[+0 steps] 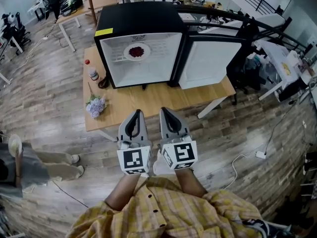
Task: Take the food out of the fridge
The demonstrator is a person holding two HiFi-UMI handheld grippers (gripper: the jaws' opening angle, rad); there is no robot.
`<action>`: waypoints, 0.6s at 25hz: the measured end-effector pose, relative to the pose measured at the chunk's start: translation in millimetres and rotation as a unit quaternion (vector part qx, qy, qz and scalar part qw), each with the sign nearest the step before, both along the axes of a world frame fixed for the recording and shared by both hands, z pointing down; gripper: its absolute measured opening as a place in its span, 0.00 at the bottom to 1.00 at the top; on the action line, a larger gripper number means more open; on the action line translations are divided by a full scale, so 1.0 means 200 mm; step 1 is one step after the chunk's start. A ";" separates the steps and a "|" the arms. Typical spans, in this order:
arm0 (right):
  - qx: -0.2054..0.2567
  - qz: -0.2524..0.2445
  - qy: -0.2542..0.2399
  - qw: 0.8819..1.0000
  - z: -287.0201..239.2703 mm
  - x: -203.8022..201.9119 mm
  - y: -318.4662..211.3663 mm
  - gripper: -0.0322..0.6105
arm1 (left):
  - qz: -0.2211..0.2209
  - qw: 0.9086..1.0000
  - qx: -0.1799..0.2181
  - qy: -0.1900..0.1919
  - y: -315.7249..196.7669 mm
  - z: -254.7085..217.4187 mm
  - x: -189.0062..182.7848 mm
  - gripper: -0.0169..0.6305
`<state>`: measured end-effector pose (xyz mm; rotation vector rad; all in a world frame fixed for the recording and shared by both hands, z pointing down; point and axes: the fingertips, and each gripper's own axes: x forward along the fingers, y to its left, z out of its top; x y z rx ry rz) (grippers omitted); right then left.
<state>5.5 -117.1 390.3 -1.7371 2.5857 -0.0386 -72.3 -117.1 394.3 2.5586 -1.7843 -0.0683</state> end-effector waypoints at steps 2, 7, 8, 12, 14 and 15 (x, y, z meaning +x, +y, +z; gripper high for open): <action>0.000 -0.001 -0.001 1.000 0.00 0.03 -0.07 0.06 | -0.002 1.000 0.001 0.000 -0.07 0.00 0.02 0.04; -0.004 -0.008 -0.003 1.000 0.01 0.08 -0.22 0.06 | -0.014 1.000 -0.012 0.000 -0.21 0.05 0.06 0.04; -0.006 -0.009 -0.003 1.000 0.02 0.09 -0.25 0.06 | -0.016 1.000 -0.011 0.000 -0.24 0.05 0.07 0.04; -0.007 -0.020 0.012 1.000 0.05 0.12 -0.36 0.06 | -0.023 1.000 -0.018 0.005 -0.34 0.07 0.11 0.04; -0.009 -0.026 0.009 1.000 0.06 0.13 -0.41 0.06 | -0.029 0.999 -0.018 0.002 -0.39 0.08 0.11 0.04; -0.009 -0.027 0.006 1.000 0.06 0.13 -0.44 0.06 | -0.032 0.999 -0.016 -0.002 -0.41 0.08 0.12 0.04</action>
